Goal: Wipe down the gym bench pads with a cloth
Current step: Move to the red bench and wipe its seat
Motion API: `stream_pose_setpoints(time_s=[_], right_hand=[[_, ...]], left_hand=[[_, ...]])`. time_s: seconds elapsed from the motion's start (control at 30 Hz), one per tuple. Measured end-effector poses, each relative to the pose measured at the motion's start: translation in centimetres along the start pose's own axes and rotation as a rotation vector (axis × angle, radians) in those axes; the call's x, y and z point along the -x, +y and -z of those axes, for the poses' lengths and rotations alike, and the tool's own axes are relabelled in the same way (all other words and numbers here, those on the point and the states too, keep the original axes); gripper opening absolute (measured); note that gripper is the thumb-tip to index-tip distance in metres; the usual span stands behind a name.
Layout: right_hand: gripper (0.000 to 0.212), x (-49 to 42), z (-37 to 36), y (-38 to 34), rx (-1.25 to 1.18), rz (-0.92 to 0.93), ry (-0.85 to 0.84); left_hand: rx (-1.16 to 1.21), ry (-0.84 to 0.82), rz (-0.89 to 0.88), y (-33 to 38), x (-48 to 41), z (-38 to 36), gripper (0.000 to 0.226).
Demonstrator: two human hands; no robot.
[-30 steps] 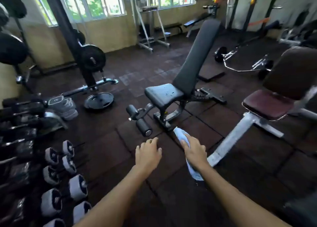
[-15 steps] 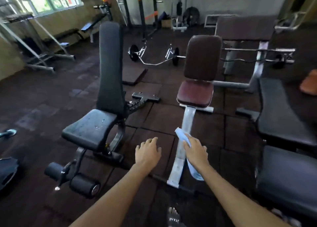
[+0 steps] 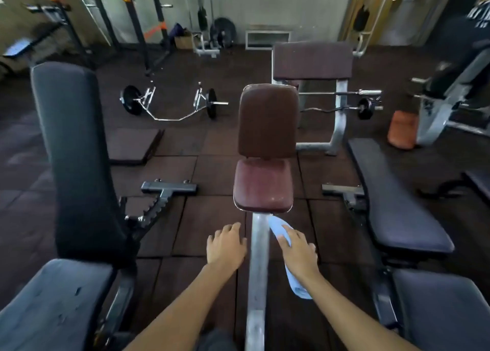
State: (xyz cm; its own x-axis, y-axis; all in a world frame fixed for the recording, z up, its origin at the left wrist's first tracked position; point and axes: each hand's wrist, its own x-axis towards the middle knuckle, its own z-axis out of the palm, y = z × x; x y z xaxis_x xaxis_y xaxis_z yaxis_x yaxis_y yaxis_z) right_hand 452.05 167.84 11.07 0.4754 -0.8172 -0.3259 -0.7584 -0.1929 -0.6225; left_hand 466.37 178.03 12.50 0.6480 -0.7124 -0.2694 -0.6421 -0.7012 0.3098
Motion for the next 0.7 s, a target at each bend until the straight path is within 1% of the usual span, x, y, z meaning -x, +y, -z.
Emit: stream_pose_setpoints(time_s=[0.13, 0.23, 0.33, 0.4, 0.57, 0.63, 0.7], right_hand=[[0.047, -9.5, -2.4, -3.2, -0.005, -0.055, 0.048], [0.046, -17.1, -4.4, -5.3, -0.011, -0.101, 0.097], [0.045, -23.2, -6.0, -6.3, 0.003, -0.151, 0.133], [0.045, -26.6, -7.2, -6.1, 0.022, -0.185, 0.141], [0.045, -33.8, -10.5, -3.5, 0.202, -0.215, 0.113], [0.044, -36.0, -11.7, -1.8, 0.265, -0.206, 0.114], [0.043, -38.9, -13.3, 0.9, 0.314, -0.147, 0.150]], left_hand=[[-0.013, -0.037, -0.090, -0.8, -11.7, 0.8, 0.046], [-0.043, -0.073, -0.182, -1.4, -20.3, 0.6, 0.039], [-0.065, -0.123, -0.230, -1.6, -27.2, -0.2, 0.044], [-0.066, -0.152, -0.247, -1.7, -30.9, -1.1, 0.047], [-0.056, -0.232, -0.236, -1.7, -38.4, -6.4, 0.049], [-0.052, -0.245, -0.218, -1.7, -40.6, -8.5, 0.050], [-0.044, -0.235, -0.194, -1.5, -43.1, -11.6, 0.052]])
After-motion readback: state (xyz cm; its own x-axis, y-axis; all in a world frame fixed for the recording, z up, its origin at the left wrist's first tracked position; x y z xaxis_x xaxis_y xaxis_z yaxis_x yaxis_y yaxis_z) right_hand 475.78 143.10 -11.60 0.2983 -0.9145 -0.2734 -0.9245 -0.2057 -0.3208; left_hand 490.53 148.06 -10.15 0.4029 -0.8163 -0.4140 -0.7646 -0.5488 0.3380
